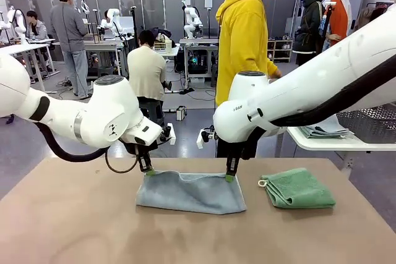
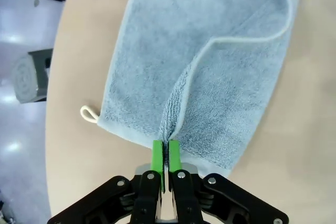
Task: Fold the towels and place them in the basket.
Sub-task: When a person lays out a Towel with hook on the table, fold it in half twice.
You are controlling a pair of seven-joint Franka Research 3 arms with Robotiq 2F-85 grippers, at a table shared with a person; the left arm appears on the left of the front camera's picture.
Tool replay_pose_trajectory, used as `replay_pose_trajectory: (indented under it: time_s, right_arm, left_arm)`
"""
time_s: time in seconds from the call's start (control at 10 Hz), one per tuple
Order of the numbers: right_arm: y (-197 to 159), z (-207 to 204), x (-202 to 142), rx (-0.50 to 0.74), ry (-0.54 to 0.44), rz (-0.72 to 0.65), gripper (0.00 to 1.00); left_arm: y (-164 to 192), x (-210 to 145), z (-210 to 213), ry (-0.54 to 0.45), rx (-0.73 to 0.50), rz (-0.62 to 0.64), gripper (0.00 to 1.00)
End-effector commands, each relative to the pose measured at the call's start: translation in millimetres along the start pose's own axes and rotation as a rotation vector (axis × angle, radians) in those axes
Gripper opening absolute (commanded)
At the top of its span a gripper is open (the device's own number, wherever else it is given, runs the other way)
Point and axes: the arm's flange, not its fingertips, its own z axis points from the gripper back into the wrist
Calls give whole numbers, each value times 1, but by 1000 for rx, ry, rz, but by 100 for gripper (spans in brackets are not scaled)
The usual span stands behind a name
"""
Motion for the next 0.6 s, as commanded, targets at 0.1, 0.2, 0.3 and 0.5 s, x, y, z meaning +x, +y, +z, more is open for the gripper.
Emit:
replay_pose_trajectory:
  time_s: [0.1,0.2,0.3,0.5]
  right_arm:
    - [-20,-17,0,-63,-20,-75,7]
    - [-24,-18,-4,-83,-35,-98,7]
    - [-29,-20,-8,-98,-57,-126,7]
    - [-36,-24,-17,-116,-61,-167,7]
  left_arm:
    - [19,-2,-17,31,49,82,5]
    - [21,-6,-21,44,59,96,5]
    - [24,-10,-25,62,72,103,5]
    - [26,-14,-30,45,86,101,5]
